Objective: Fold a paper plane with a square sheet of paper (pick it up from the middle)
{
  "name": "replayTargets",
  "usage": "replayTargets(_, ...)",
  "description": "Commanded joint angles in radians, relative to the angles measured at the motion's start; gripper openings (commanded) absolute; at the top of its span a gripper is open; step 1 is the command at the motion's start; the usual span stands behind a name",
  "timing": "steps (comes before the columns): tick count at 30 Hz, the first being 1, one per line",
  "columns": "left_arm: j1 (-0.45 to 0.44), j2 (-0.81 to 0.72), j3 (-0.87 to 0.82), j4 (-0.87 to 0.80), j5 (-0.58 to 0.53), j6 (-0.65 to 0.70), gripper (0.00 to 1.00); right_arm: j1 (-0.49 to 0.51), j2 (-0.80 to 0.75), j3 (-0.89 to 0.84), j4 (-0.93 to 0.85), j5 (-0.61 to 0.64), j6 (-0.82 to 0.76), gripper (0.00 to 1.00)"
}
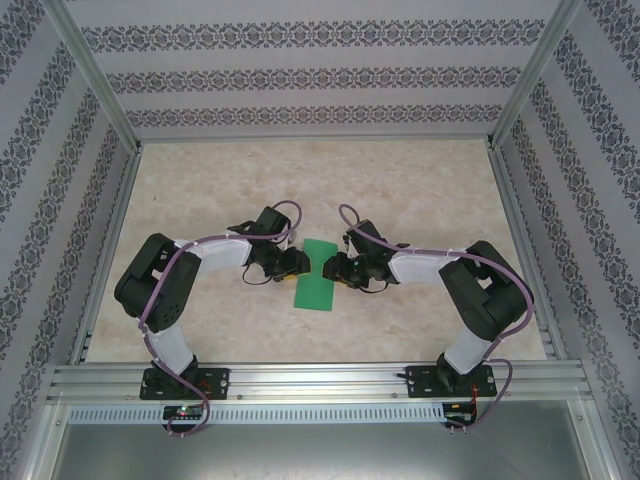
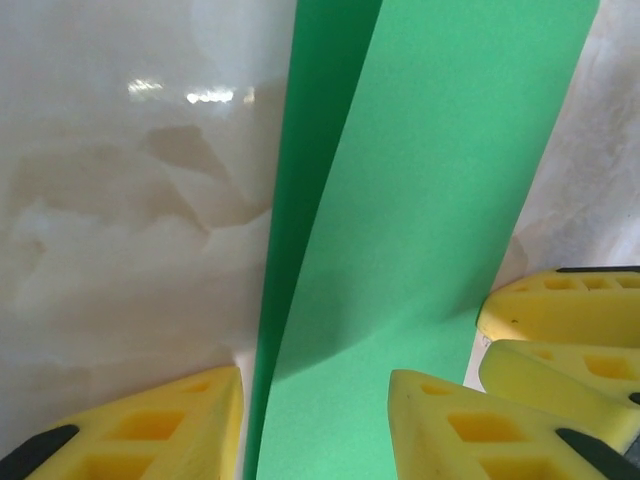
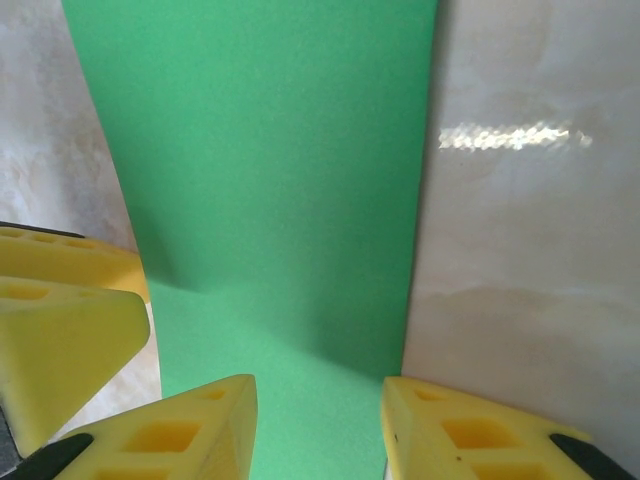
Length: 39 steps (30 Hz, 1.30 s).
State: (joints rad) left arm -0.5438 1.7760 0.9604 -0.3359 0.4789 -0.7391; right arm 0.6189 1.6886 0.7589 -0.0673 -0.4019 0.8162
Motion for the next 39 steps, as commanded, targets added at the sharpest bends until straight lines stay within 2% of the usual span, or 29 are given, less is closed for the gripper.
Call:
replayTargets(1, 0.001, 0.016, 0.023, 0.033, 0.055, 0.009, 0.43, -0.002, 0.014, -0.034, 0.015, 0.007, 0.014, 0.39)
replayTargets(19, -0.002, -0.007, 0.028, 0.04, 0.076, 0.0, 0.38, -0.009, 0.016, -0.044, 0.034, 0.0, 0.021, 0.39)
replayTargets(23, -0.001, -0.01, 0.017, 0.073, 0.089, -0.014, 0.39, -0.011, 0.017, -0.043, 0.037, -0.002, 0.021, 0.39)
replayTargets(30, -0.001, 0.006, -0.027, 0.25, 0.167, -0.106, 0.4, -0.016, 0.018, -0.049, 0.043, -0.004, 0.021, 0.39)
replayTargets(39, 0.002, 0.004, -0.022, 0.254, 0.159, -0.088, 0.46, -0.023, 0.013, -0.059, 0.055, -0.006, 0.027, 0.39)
